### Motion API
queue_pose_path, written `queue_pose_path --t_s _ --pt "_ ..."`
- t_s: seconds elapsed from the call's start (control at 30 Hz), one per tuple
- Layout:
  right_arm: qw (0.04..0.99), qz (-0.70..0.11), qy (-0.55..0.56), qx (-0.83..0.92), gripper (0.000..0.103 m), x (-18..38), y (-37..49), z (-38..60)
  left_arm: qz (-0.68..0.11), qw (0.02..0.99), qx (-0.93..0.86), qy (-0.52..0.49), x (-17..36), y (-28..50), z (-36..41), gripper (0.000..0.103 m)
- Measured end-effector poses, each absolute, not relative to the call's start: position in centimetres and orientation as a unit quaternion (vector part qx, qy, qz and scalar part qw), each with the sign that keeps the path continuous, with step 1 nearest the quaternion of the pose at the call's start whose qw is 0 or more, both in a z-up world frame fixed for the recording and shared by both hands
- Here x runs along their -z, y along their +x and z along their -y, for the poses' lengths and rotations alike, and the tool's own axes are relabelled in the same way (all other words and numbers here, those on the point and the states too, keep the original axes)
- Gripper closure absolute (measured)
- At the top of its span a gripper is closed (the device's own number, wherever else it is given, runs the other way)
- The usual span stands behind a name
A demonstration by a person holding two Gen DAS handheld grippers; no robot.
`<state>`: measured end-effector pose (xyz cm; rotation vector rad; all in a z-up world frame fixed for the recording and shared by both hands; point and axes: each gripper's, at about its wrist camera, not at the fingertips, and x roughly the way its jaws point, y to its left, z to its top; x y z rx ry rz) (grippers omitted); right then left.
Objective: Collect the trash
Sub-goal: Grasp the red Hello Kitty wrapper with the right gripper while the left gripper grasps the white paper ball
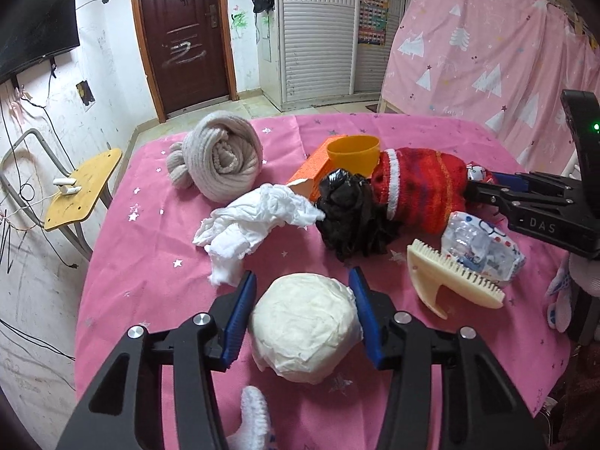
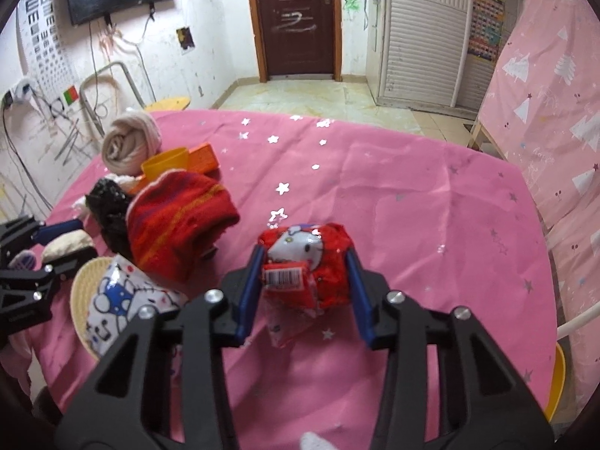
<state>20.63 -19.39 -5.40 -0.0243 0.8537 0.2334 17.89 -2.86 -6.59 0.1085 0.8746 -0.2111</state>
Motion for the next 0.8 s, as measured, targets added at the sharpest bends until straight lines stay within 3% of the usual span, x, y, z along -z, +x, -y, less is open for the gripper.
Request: queue_pose_path --t_s 0.37,0.8 --pt "0.927 -0.360 0.029 -0.103 0.062 2.3 17.3 23.3 -0.375 0.919 0.114 0.042 1.7 15.9 3.9 0.060" --pt "0.945 -0.312 0.084 -0.061 0.062 0.8 12.9 31.0 -0.344 0.919 0.181 0.063 -2.1 14.4 12.0 0.060"
